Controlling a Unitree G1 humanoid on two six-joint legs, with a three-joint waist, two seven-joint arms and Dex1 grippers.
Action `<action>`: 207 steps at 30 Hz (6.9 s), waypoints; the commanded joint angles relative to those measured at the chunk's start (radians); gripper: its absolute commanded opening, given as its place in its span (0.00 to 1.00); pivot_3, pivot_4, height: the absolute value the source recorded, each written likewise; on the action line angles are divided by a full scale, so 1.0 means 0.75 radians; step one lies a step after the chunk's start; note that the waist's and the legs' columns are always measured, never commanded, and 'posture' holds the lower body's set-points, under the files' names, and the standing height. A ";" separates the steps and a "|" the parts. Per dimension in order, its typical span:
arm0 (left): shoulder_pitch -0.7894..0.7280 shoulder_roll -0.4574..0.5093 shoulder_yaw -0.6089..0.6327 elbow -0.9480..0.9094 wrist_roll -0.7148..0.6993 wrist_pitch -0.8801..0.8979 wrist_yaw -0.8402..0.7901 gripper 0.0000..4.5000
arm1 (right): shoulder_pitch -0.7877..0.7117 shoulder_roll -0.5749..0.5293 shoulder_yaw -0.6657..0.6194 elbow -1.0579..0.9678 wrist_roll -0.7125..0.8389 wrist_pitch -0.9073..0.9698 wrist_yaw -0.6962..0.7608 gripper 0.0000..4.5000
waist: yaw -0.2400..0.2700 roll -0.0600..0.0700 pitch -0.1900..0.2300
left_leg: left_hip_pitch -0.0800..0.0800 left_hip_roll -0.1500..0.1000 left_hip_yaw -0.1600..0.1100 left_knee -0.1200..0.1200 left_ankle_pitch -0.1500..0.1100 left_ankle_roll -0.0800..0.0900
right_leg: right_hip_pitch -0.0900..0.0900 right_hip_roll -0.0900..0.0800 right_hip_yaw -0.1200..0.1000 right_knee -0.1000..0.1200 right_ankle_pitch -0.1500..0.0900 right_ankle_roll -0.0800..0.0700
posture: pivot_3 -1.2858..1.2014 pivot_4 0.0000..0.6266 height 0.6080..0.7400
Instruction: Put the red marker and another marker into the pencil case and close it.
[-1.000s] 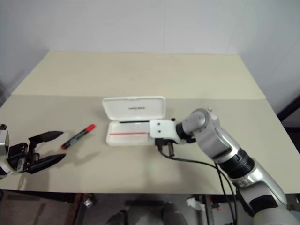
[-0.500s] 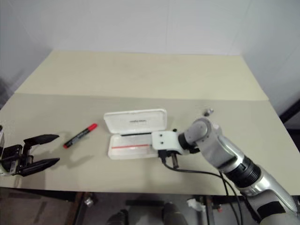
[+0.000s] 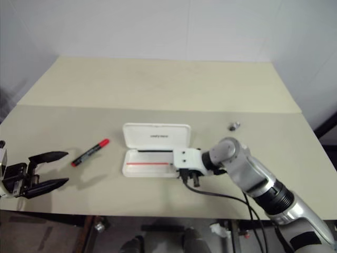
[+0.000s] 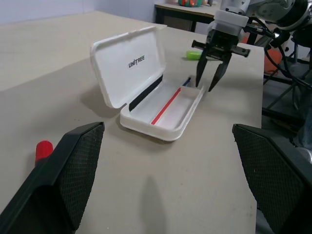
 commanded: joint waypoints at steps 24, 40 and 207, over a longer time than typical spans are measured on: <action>0.005 -0.160 0.060 -0.223 0.079 -0.087 0.431 1.00 | -0.001 0.171 -0.464 0.063 0.551 -0.199 0.053 1.00 | 0.011 -0.001 0.000 | 0.000 0.000 0.000 0.000 0.000 0.000 | 0.001 0.001 0.000 0.001 0.010 0.018 | 0.52 0.24 1.00; -0.227 -0.112 -0.112 0.155 0.319 0.056 0.723 1.00 | 0.220 0.164 -0.571 0.277 0.646 -0.465 0.144 1.00 | 0.033 -0.001 0.000 | 0.001 0.000 0.000 0.004 0.000 0.001 | 0.003 0.003 0.001 0.000 0.010 0.018 | 0.52 0.24 1.00; -0.711 -0.420 -0.661 -0.470 0.355 0.291 0.298 1.00 | 0.341 -0.177 -0.831 0.797 0.442 -0.808 0.031 1.00 | 0.031 0.000 0.000 | 0.002 -0.001 0.003 0.024 0.001 0.003 | 0.014 0.003 0.009 0.001 0.016 0.030 | 0.52 0.24 1.00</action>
